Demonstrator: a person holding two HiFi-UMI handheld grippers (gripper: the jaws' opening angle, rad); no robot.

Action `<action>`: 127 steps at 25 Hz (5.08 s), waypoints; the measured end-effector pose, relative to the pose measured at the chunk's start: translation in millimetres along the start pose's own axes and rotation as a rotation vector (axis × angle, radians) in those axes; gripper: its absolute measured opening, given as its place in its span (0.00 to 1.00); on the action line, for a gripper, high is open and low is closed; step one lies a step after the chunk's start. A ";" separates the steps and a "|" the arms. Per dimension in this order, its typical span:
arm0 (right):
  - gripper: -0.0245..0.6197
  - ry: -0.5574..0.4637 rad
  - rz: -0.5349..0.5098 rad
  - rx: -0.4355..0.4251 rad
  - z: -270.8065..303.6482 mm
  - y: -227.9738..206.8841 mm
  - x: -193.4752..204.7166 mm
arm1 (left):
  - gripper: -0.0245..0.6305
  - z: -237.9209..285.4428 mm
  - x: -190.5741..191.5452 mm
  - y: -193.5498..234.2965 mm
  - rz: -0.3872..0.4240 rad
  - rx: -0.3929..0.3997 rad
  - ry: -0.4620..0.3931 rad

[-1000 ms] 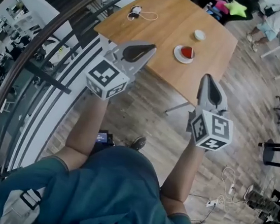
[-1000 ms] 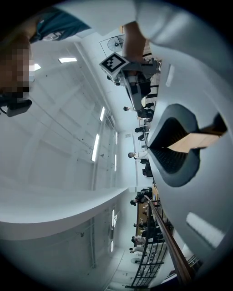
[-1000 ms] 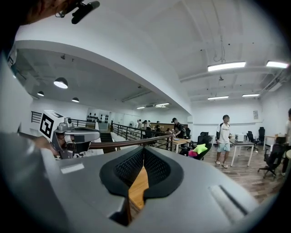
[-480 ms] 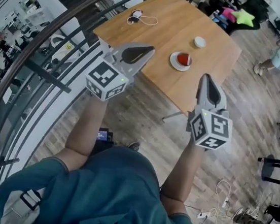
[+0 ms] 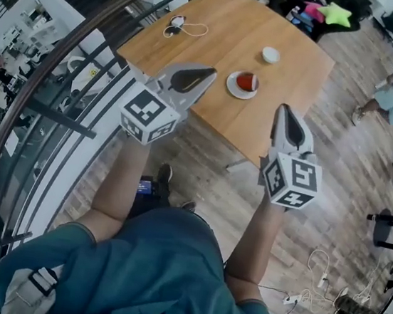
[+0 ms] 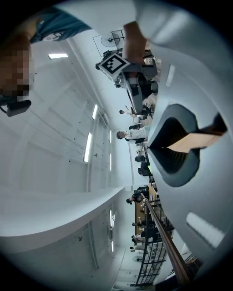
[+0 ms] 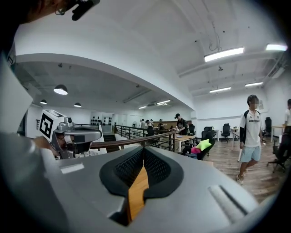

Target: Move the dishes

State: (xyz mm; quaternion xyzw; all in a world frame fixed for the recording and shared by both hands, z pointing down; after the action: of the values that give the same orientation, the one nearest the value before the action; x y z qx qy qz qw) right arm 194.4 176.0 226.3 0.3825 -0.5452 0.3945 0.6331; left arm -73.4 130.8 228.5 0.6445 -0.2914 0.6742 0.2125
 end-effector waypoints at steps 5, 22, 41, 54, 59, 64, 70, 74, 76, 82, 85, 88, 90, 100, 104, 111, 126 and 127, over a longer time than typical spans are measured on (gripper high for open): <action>0.05 0.031 -0.002 0.054 21.6 -11.4 6.0 | 0.04 32.6 14.1 23.4 -0.021 0.064 -0.010; 0.05 0.095 0.023 0.243 147.5 -43.5 -7.0 | 0.04 144.4 25.0 158.6 -0.059 0.248 -0.042; 0.06 0.166 0.037 0.241 209.9 -52.1 0.3 | 0.04 173.1 51.0 214.2 -0.113 0.247 -0.004; 0.06 0.267 0.084 0.138 291.8 -114.3 53.9 | 0.04 241.3 115.2 244.1 -0.168 0.173 0.122; 0.06 0.326 0.116 0.094 310.6 -129.3 81.2 | 0.04 258.2 143.7 245.9 -0.214 0.147 0.173; 0.06 0.389 0.150 0.051 322.1 -138.9 106.6 | 0.04 272.5 172.7 242.9 -0.253 0.133 0.227; 0.06 0.461 0.188 0.012 335.6 -146.2 141.2 | 0.04 291.7 214.3 235.9 -0.297 0.142 0.302; 0.07 0.515 0.211 -0.018 339.4 -147.7 164.5 | 0.04 299.5 240.4 228.1 -0.327 0.148 0.360; 0.07 0.540 0.219 -0.032 340.8 -146.8 176.2 | 0.04 301.9 253.2 224.1 -0.340 0.150 0.388; 0.10 0.605 0.246 -0.085 349.8 -142.9 207.8 | 0.04 309.9 289.1 216.2 -0.377 0.152 0.468; 0.13 0.639 0.258 -0.106 355.3 -140.5 223.6 | 0.04 313.0 305.6 214.0 -0.397 0.156 0.499; 0.14 0.667 0.272 -0.129 358.3 -137.4 237.2 | 0.04 315.9 319.5 210.2 -0.412 0.161 0.527; 0.14 0.685 0.278 -0.140 359.6 -136.5 244.5 | 0.04 318.8 326.9 207.0 -0.419 0.167 0.545; 0.15 0.765 0.296 -0.175 367.1 -128.8 283.7 | 0.10 323.3 373.4 187.5 -0.454 0.202 0.655; 0.15 0.787 0.287 -0.186 367.3 -126.6 294.2 | 0.13 324.8 386.7 177.9 -0.462 0.216 0.688; 0.15 0.819 0.258 -0.200 374.5 -122.8 306.4 | 0.14 328.6 403.9 173.3 -0.470 0.220 0.723; 0.08 0.800 0.205 -0.221 372.5 -123.7 303.6 | 0.14 331.6 416.3 176.1 -0.487 0.203 0.728; 0.08 0.796 0.207 -0.223 372.3 -124.6 301.7 | 0.14 331.8 416.4 176.5 -0.488 0.203 0.727</action>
State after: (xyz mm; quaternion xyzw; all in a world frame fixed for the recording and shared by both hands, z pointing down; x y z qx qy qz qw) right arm 192.3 -189.0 560.9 0.0725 -0.3331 0.5115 0.7888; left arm 24.0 -258.2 620.8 0.4331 0.0306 0.8122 0.3896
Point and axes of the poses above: the fingertips, and each gripper's own axes: z forward along the fingers, y to its left, x out of its underside, the point moved 10 cm from there along -z, backward along the fingers, and after that the axes turned 3 degrees about -z, right-handed, at the moved point
